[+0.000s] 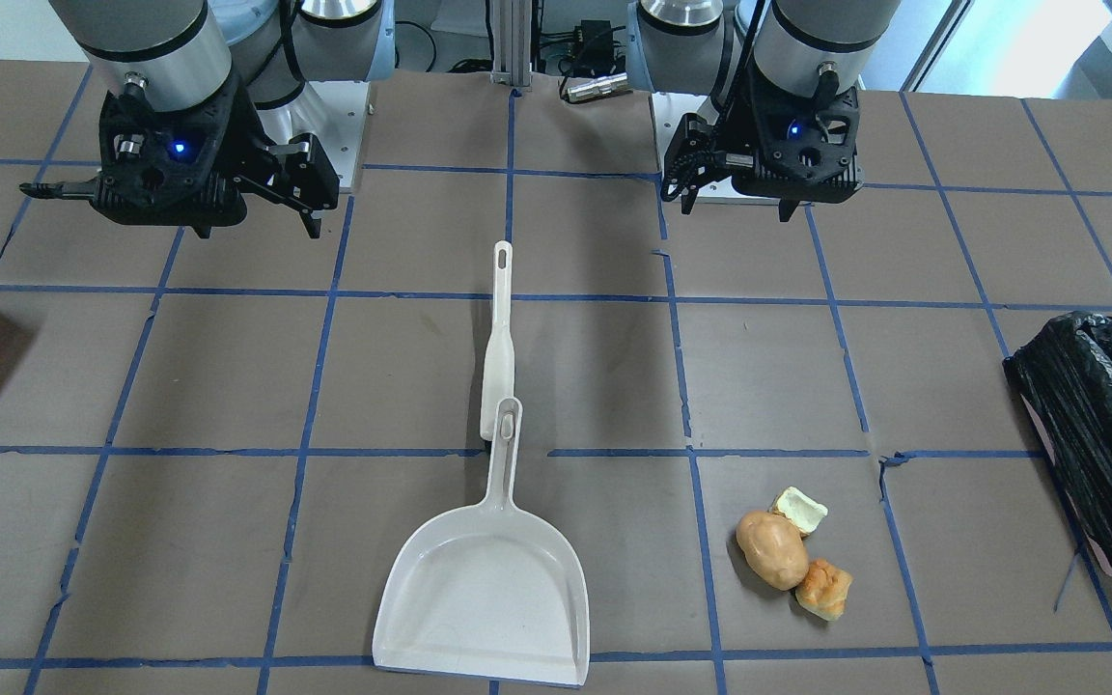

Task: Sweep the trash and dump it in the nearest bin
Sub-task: 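Reach the left gripper to the white dustpan handle and grasp it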

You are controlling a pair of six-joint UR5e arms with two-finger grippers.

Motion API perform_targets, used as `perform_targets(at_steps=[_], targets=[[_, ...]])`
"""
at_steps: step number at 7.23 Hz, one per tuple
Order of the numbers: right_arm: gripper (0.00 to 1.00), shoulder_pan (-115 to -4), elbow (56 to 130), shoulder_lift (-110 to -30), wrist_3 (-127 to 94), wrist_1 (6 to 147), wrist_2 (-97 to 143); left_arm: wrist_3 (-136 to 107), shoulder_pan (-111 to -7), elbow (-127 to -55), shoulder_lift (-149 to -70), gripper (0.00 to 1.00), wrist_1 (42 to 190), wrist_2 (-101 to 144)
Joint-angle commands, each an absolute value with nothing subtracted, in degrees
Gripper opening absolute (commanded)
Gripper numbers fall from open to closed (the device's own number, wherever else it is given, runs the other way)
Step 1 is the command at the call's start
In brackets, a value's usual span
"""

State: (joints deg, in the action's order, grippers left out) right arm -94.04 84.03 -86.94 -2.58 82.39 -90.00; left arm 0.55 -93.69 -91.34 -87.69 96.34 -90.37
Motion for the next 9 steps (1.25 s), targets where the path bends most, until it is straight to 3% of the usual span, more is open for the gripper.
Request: perform_targets(at_steps=[1, 3, 9], targets=[[1.00, -94.04, 84.02, -86.92, -2.64, 82.44, -90.09, 0.61, -93.69, -91.49, -87.80, 1.00, 96.33, -90.44], [1.00, -94.04, 84.11, -87.19, -2.55, 82.27, -90.35, 0.70, -93.52, -91.50, -88.76, 1.00, 96.24, -90.35], [1.00, -98.53, 89.12, -88.59, -5.54, 83.41, -91.92, -1.31, -98.06, -87.19, -103.51, 1.00, 82.12, -89.38]])
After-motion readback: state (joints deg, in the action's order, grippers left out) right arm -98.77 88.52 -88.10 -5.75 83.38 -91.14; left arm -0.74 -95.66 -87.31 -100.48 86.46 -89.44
